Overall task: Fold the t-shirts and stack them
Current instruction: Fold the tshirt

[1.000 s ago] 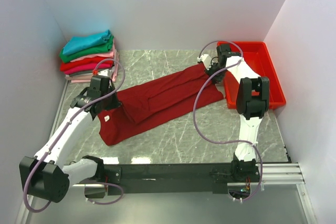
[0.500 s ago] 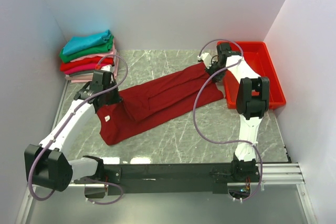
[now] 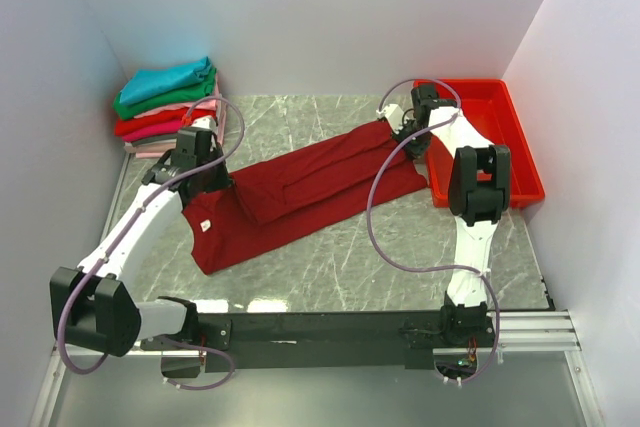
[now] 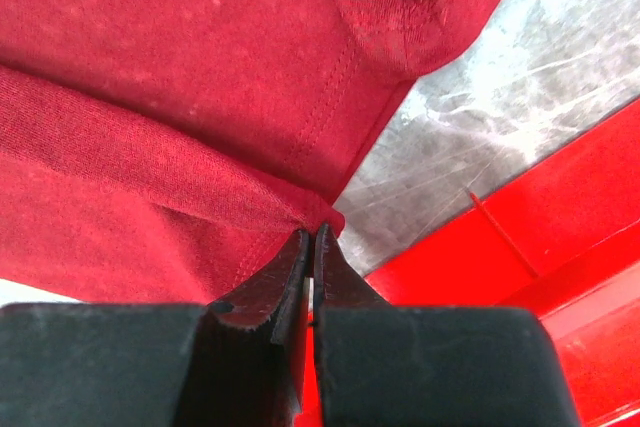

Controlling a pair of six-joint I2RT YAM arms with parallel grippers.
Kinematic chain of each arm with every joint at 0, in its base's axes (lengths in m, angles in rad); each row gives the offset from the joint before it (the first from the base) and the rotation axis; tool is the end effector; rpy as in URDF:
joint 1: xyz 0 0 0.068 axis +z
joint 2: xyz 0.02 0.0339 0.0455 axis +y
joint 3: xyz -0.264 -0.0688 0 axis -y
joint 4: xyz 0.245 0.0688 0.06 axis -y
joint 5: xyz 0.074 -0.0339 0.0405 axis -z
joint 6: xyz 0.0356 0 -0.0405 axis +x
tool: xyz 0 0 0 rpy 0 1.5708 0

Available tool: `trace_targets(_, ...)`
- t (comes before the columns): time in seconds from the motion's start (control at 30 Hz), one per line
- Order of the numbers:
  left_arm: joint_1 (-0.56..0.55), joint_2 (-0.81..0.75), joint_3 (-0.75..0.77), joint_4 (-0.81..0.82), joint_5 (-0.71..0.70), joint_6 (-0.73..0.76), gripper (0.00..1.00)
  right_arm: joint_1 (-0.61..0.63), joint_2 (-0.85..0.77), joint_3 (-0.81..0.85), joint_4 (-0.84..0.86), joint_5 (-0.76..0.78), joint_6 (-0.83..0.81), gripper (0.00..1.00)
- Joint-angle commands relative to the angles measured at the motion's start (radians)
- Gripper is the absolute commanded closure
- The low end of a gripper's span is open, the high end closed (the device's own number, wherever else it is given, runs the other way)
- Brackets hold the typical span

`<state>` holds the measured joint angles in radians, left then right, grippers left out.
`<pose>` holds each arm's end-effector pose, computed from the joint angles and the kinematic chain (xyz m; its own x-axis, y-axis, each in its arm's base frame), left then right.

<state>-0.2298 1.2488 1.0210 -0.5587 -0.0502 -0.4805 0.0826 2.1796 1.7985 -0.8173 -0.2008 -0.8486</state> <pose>0.2595 -0.0589 0.2895 -0.7004 -0.3103 -0.6428 -0.1475 0.9441 -0.2950 0.4582 0.0451 0.1932 -0.4987 -0.7791 -0.3799 -0.7978 0.5839 -0.1502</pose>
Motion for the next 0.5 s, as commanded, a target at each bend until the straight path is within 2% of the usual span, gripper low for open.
trace_targets(0.0, 0.009, 0.012, 0.048, 0.054, -0.007, 0.028, 1.0, 0.003, -0.003, 0.032, -0.003, 0.043, 0.011, 1.0)
trace_targets(0.47, 0.03, 0.078, 0.042, 0.089, -0.007, 0.046, 1.0, 0.005, 0.003, 0.048, -0.019, 0.063, 0.025, 0.98)
